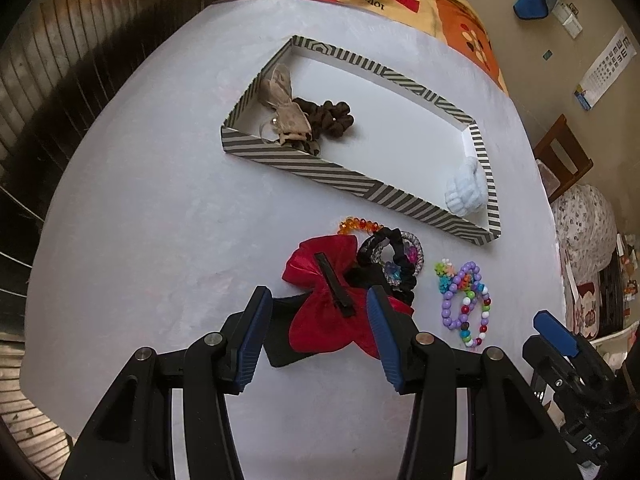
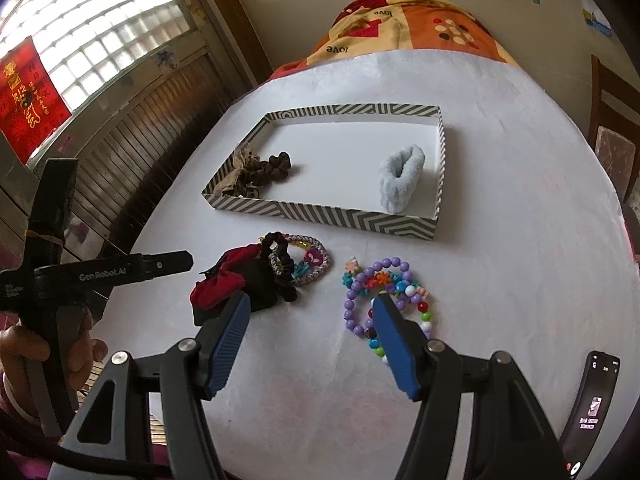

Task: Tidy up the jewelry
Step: 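Grasp the red bow clip with the left tool while the right tool grasps the black hair tie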

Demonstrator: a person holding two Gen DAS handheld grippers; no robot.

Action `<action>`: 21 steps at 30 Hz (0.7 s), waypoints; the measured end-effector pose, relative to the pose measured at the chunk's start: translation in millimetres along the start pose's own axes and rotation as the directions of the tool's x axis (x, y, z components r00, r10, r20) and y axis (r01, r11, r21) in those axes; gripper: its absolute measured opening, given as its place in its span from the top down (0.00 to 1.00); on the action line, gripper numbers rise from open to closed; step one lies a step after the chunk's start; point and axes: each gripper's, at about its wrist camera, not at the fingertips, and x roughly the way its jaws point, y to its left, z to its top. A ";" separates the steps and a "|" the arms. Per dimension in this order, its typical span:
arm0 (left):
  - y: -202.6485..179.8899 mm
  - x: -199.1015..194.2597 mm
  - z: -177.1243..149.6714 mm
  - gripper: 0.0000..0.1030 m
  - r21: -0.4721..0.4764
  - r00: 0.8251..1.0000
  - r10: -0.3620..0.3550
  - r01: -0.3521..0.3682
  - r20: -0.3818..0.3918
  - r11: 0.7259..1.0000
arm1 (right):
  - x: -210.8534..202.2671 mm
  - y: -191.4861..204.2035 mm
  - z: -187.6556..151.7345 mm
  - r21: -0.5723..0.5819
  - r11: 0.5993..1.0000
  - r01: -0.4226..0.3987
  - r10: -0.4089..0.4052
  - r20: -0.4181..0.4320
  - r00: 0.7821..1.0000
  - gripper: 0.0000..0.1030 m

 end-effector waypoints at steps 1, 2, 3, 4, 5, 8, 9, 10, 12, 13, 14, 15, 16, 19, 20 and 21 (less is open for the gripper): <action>0.0 1.8 0.3 0.73 -0.001 1.000 -0.003 0.003 -0.004 1.000 | 0.2 -0.7 0.1 0.002 1.000 0.000 0.000 0.000 1.000 0.35; 0.5 4.1 0.9 0.73 -0.005 1.000 -0.005 0.005 -0.010 1.000 | 0.9 -1.3 -0.1 0.005 1.000 0.000 0.000 -0.002 1.000 0.35; 1.9 6.9 1.9 0.73 -0.012 1.000 -0.013 0.013 -0.018 1.000 | 2.0 -1.8 -0.2 0.006 1.000 0.000 0.000 -0.006 1.000 0.35; 4.6 10.1 3.3 0.73 -0.026 0.999 -0.031 0.030 -0.030 0.999 | 3.6 -2.3 -0.4 0.007 1.000 0.001 -0.001 -0.010 1.000 0.35; 6.7 11.8 4.4 0.73 -0.040 0.998 -0.045 0.043 -0.039 0.998 | 6.2 -2.3 -0.5 0.006 1.000 0.003 -0.003 -0.017 1.000 0.35; 15.1 19.7 8.2 0.73 -0.088 0.995 -0.075 0.070 -0.061 0.994 | 13.9 -0.3 0.1 0.002 1.000 0.000 0.001 -0.028 1.000 0.35; 16.6 22.9 9.6 0.73 -0.098 0.994 -0.079 0.072 -0.071 0.993 | 16.7 0.7 0.4 0.001 1.000 -0.005 0.005 -0.032 0.999 0.35; 17.1 26.1 10.9 0.73 -0.103 0.993 -0.087 0.078 -0.080 0.992 | 20.5 2.6 1.4 -0.005 1.000 -0.011 0.011 -0.037 0.999 0.35; 15.7 31.6 12.7 0.73 -0.105 0.991 -0.096 0.086 -0.091 0.991 | 26.3 6.9 3.5 -0.019 1.000 -0.010 0.009 -0.042 0.999 0.35; 14.7 34.2 13.5 0.73 -0.103 0.991 -0.094 0.085 -0.095 0.991 | 28.0 8.2 3.7 -0.024 1.000 -0.010 0.009 -0.044 0.999 0.35; 13.6 37.2 14.0 0.73 -0.099 0.991 -0.093 0.082 -0.101 0.992 | 29.9 9.5 4.2 -0.027 1.000 -0.012 0.011 -0.047 0.999 0.35; 12.1 40.8 14.7 0.73 -0.094 0.990 -0.091 0.081 -0.109 0.992 | 31.1 10.2 4.8 -0.028 1.000 -0.014 0.013 -0.049 0.999 0.35; 11.0 43.8 15.3 0.73 -0.089 0.989 -0.089 0.079 -0.117 0.993 | 32.4 9.9 5.5 -0.026 1.000 -0.014 0.013 -0.049 0.999 0.35; 6.0 55.1 14.3 0.73 -0.071 0.984 -0.082 0.072 -0.156 0.995 | 36.2 6.3 7.5 -0.010 1.000 -0.014 0.013 -0.058 0.998 0.35; 4.1 59.4 14.1 0.73 -0.065 0.983 -0.075 0.065 -0.170 0.996 | 37.4 5.4 8.0 -0.006 1.000 -0.013 0.013 -0.059 0.998 0.35; 2.6 63.1 13.8 0.73 -0.058 0.982 -0.065 0.056 -0.178 0.997 | 38.8 4.8 8.5 -0.003 1.000 -0.013 0.013 -0.061 0.998 0.35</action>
